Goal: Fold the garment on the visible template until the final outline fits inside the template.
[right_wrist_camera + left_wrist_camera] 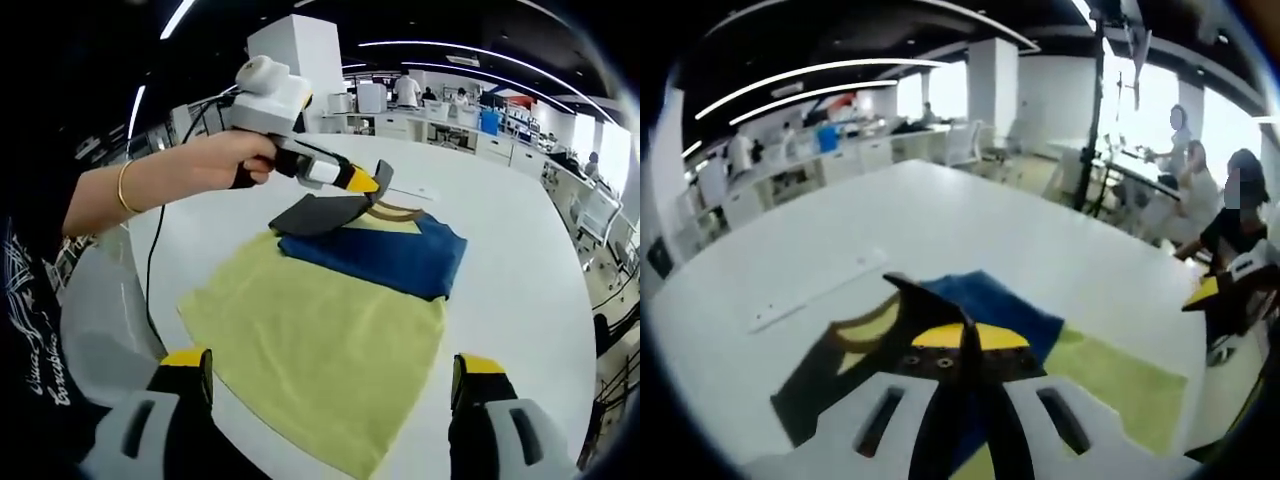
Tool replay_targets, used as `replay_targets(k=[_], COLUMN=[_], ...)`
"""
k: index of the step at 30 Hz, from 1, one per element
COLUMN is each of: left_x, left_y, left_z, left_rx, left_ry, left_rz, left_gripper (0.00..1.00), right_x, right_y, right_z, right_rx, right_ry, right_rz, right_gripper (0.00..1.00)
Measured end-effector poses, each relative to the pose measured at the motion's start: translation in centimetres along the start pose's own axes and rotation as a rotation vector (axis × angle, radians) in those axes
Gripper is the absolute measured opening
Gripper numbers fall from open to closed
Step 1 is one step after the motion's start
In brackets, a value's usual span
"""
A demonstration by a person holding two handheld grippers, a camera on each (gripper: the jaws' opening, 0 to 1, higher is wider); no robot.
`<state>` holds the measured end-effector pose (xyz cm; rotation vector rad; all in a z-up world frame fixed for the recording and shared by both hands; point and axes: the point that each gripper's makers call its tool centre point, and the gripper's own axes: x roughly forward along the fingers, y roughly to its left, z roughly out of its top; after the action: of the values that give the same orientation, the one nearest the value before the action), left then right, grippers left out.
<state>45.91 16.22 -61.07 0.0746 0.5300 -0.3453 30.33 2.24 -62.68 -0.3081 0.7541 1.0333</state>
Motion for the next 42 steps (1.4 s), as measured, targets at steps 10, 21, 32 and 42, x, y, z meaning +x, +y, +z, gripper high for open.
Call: replay_targets(k=[10, 21, 32, 42], left_x=[1.3, 3.0, 4.1, 5.2], left_y=[-3.1, -5.4, -6.7, -7.1], left_z=[-1.7, -4.3, -6.7, -8.0], left_rx=[0.016, 0.072, 0.089, 0.096], left_ry=[0.026, 0.061, 0.087, 0.11], left_rz=[-0.064, -0.122, -0.162, -0.172], left_gripper=[0.0, 0.0, 0.0, 0.0], right_x=[0.2, 0.3, 0.5, 0.6], right_y=[-0.1, -0.3, -0.5, -0.6], right_z=[-0.6, -1.4, -2.1, -2.7], right_rx=[0.018, 0.036, 0.045, 0.053], right_ry=[0.007, 0.018, 0.034, 0.044], right_rz=[-0.002, -0.003, -0.004, -0.004], right_gripper=[0.99, 0.99, 0.99, 0.99])
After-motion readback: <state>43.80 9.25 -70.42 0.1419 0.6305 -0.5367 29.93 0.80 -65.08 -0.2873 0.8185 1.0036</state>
